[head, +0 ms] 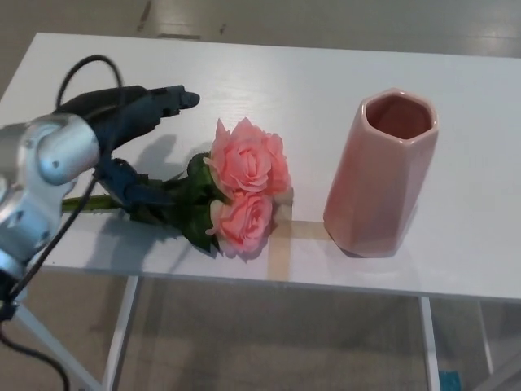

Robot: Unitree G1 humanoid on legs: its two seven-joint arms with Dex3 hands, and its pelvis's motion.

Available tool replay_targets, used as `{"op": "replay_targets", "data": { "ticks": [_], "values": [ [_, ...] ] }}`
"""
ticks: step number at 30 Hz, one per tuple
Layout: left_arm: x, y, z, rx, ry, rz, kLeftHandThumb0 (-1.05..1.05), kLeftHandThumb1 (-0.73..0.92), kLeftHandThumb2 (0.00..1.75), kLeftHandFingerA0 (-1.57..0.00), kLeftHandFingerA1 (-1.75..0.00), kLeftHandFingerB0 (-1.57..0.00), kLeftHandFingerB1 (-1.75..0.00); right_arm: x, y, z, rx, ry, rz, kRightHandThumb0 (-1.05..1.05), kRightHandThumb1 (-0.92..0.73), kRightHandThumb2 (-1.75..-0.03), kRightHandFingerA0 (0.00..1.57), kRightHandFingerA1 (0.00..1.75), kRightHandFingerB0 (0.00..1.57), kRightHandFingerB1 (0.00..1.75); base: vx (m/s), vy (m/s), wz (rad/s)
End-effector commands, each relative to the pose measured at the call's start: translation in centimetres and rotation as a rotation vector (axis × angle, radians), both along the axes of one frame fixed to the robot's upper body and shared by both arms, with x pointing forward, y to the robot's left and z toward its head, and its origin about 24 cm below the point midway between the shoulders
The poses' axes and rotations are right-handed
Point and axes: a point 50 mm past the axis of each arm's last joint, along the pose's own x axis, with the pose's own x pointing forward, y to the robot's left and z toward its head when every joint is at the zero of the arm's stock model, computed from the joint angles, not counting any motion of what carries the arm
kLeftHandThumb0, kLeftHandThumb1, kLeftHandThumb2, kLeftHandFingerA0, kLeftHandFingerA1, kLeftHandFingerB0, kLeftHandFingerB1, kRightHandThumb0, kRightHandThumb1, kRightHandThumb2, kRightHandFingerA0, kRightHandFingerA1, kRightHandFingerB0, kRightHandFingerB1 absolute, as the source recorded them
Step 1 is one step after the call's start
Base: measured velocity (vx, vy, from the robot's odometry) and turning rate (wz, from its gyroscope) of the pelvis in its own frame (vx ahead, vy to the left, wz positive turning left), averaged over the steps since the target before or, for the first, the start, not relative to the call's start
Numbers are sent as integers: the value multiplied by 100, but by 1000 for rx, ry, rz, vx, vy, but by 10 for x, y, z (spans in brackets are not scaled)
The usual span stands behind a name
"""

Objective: Use the left hand to pick up the rose and then lift and insert it into the pink vase.

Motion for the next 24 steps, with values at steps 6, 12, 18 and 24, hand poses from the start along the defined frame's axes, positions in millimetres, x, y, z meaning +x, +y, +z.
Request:
{"op": "replay_targets", "data": {
  "ticks": [6, 12, 18, 24],
  "values": [
    [14, -3, -4, 142, 11, 52, -64, 38, 77, 0, -3, -1, -15, -2, -3, 0, 12, 9, -16, -28, -65, -59, 67, 47, 55, 42, 0, 0, 0],
    [14, -11, -28, 198, 70, 51, -62, 36, 78, 0, -8, -1, -19, 4, 3, -1, 38, 2, -9, -30, -64, -58, 68, 47, 54, 42, 0, 0, 0],
    [15, -15, -40, 212, 110, 44, -62, 35, 78, 0, -10, 0, -20, 2, 3, -1, 46, -2, -11, -30, -64, -58, 66, 47, 53, 42, 0, 0, 0],
    [17, -16, -47, 213, 128, 46, -74, 42, 58, 0, -13, 0, -24, 3, 3, 0, 45, -3, -13, -31, -64, -58, 66, 47, 54, 42, 0, 0, 0]
  ]
}}
